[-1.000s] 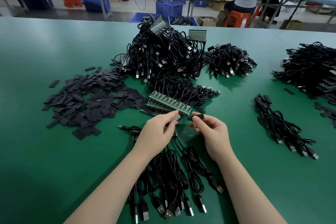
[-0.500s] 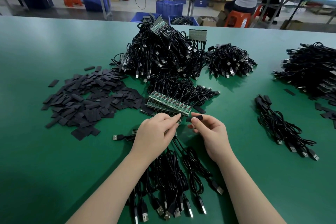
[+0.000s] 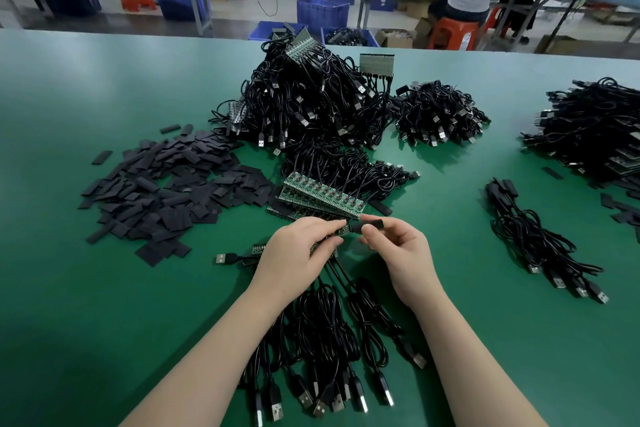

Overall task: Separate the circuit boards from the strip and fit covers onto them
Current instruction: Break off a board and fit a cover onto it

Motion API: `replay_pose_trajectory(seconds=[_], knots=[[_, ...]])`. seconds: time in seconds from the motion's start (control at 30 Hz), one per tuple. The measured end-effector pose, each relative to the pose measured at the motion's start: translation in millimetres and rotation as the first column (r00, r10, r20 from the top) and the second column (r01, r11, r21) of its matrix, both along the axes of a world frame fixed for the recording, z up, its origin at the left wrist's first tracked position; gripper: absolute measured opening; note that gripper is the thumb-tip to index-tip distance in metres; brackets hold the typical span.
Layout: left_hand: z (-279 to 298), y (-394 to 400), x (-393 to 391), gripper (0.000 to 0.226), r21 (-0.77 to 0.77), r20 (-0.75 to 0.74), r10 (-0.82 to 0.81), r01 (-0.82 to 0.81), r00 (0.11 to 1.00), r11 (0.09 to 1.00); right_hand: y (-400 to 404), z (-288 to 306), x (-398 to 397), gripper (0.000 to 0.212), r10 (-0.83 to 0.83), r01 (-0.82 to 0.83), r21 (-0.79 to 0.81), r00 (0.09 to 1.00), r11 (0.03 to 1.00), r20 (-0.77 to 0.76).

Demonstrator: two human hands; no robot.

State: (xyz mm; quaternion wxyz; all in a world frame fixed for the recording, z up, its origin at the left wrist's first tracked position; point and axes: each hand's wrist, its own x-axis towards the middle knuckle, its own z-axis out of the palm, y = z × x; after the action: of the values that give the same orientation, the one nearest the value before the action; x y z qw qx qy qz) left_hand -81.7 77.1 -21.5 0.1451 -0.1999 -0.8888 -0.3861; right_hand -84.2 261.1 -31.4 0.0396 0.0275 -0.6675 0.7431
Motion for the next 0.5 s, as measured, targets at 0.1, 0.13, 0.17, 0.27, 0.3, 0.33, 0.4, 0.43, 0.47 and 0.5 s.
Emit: replay_pose_trajectory(seconds=[0.1, 0.13, 0.17, 0.27, 0.3, 0.33, 0.4, 0.43, 0.47, 0.5], knots=[[0.1, 0.2, -0.4, 0.029, -0.011, 0.009, -0.001, 0.001, 1.000, 1.000, 0.8, 0.4, 0.4, 0.012, -0.003, 0.003, -0.010, 1.000, 1.000, 0.002], [-0.1, 0.0, 0.0, 0.029, -0.007, 0.011, -0.001, 0.001, 1.000, 1.000, 0.8, 0.4, 0.5, 0.012, -0.006, 0.006, -0.001, 1.000, 1.000, 0.003], [-0.1, -0.1, 0.2, 0.029, 0.002, 0.014, -0.001, 0.001, 1.000, 1.000, 0.6, 0.5, 0.6, 0.011, -0.007, 0.007, 0.005, 1.000, 1.000, 0.004], [-0.1, -0.5, 0.6, 0.028, 0.009, 0.022, -0.003, 0.003, 1.000, 1.000, 0.3, 1.3, 0.8, 0.011, -0.005, 0.005, 0.004, 1.000, 1.000, 0.007], [-0.2, -0.5, 0.7, 0.028, 0.006, 0.025, -0.004, 0.003, 1.000, 1.000, 0.5, 1.7, 1.0, 0.011, -0.003, 0.003, 0.007, 1.000, 1.000, 0.008], [-0.3, -0.5, 0.5, 0.028, 0.006, 0.029, -0.002, 0.002, 1.000, 1.000, 0.8, 2.0, 1.1, 0.011, -0.001, 0.001, 0.007, 1.000, 1.000, 0.010], [-0.1, -0.5, 0.3, 0.028, 0.006, 0.036, 0.004, -0.004, 0.999, 1.000, 1.9, 1.7, 1.2, 0.009, 0.005, -0.005, 0.004, 1.000, 1.000, 0.013], [-0.1, -0.5, 0.0, 0.028, 0.007, 0.040, 0.006, -0.006, 0.999, 1.000, 2.0, 1.3, 1.1, 0.010, 0.010, -0.010, 0.006, 1.000, 1.000, 0.012], [-0.1, -0.5, 0.0, 0.028, 0.008, 0.043, 0.005, -0.005, 0.999, 1.000, 2.2, 1.1, 1.2, 0.012, 0.014, -0.014, 0.011, 1.000, 1.000, 0.010], [0.0, -0.5, -0.2, 0.028, 0.009, 0.047, 0.002, -0.002, 0.999, 1.000, 2.0, 0.9, 1.2, 0.014, 0.015, -0.016, 0.016, 1.000, 1.000, 0.008]])
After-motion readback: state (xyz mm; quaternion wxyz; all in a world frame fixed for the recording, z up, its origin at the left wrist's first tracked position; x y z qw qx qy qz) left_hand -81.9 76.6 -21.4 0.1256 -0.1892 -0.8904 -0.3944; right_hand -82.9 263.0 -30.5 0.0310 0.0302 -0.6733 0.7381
